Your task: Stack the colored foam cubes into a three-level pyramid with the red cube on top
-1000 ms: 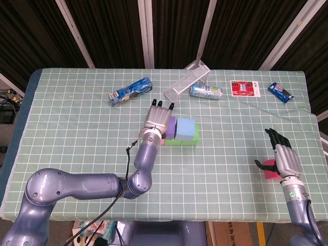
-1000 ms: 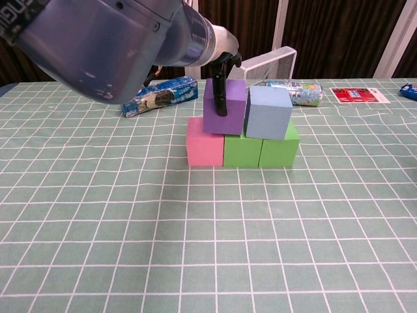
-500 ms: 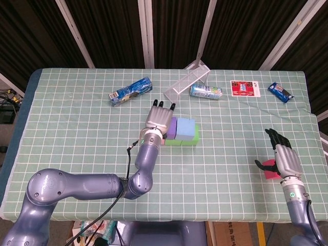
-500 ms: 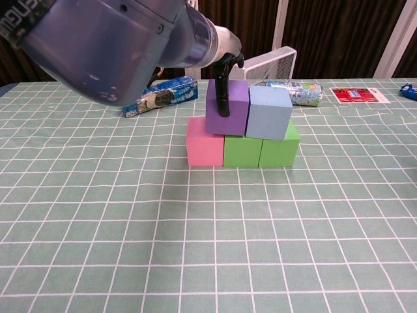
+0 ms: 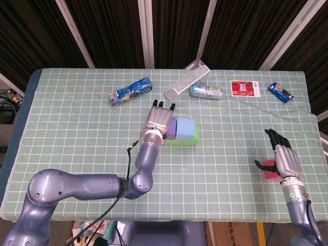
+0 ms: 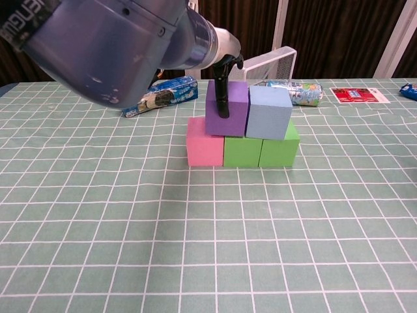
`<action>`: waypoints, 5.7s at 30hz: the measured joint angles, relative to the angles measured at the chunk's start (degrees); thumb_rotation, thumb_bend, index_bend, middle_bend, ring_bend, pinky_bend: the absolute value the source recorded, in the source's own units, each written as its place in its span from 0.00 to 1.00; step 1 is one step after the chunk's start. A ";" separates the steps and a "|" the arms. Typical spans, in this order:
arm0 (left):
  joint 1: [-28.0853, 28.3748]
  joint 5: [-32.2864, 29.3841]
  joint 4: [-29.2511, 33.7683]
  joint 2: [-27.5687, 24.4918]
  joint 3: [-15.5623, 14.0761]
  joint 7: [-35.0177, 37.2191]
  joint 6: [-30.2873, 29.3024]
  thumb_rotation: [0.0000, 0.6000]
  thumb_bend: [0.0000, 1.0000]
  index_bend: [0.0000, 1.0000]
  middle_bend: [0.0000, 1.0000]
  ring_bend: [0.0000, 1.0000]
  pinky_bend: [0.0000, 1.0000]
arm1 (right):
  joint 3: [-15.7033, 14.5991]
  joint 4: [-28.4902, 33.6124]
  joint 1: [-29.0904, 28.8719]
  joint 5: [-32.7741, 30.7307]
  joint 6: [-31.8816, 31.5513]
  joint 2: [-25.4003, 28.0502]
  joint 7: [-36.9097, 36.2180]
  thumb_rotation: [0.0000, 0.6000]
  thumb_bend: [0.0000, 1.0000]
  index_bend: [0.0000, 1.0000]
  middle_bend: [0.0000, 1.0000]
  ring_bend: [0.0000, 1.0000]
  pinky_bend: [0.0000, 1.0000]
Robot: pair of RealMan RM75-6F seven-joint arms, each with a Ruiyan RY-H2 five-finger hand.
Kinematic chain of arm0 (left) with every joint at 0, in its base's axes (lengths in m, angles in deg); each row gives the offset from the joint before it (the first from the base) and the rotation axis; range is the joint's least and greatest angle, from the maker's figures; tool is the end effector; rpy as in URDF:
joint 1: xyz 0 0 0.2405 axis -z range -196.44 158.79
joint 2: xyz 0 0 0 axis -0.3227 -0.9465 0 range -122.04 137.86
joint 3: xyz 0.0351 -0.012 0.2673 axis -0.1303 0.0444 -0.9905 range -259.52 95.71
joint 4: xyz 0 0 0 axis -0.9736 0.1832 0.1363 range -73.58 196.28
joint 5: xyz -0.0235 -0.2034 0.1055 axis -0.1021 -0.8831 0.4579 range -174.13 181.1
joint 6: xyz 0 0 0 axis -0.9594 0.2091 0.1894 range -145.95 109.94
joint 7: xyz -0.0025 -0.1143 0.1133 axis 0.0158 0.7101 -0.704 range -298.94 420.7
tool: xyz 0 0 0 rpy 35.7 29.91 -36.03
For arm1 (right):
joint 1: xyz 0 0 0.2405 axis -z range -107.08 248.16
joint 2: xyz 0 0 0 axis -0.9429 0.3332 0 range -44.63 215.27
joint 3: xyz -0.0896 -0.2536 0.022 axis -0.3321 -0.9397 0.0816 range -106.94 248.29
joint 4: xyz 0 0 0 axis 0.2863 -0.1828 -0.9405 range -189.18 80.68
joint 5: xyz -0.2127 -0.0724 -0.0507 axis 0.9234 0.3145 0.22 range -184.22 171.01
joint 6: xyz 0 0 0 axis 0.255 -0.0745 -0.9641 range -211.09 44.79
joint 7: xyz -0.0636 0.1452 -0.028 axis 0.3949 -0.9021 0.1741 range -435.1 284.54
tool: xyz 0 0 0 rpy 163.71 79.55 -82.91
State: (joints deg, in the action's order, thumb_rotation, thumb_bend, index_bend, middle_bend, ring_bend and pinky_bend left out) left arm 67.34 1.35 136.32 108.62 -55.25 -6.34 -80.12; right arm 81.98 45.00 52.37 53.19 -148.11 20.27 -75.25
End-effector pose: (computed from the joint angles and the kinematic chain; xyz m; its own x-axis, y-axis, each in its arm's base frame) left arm 0.0819 0.4410 -0.0791 0.6254 0.2999 0.7204 0.7803 -0.2510 -0.5729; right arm -0.3068 -0.2940 0.1147 0.1201 -0.1610 0.9796 -0.9742 0.1708 0.1476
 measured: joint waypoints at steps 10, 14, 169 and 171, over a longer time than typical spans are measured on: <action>-0.16 -0.25 0.08 -0.10 0.03 -0.54 -0.05 1.00 0.24 0.00 0.38 0.09 0.03 | -0.10 -0.01 0.06 0.07 0.00 -0.01 0.04 1.00 0.26 0.00 0.00 0.00 0.00; -0.21 -0.08 0.06 -0.16 -0.03 -0.66 0.04 1.00 0.23 0.00 0.37 0.09 0.03 | -0.14 -0.06 0.09 0.10 -0.01 -0.03 0.06 1.00 0.26 0.00 0.00 0.00 0.00; -5.05 13.02 0.46 -2.29 -7.89 6.26 3.44 1.00 0.24 0.00 0.16 0.03 0.03 | -0.46 0.09 -0.04 -0.38 0.59 -0.24 0.72 1.00 0.26 0.00 0.00 0.00 0.00; -5.05 12.99 0.39 -2.28 -7.85 6.19 3.40 1.00 0.24 0.00 0.16 0.03 0.03 | -0.48 0.08 -0.05 -0.40 0.65 -0.23 0.71 1.00 0.26 0.00 0.00 0.00 0.00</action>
State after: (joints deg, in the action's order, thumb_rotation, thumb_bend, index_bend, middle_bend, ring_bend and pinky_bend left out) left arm 62.28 14.34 136.71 106.33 -63.10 -0.15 -76.72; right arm 81.49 45.08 52.32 52.80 -147.46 20.04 -74.54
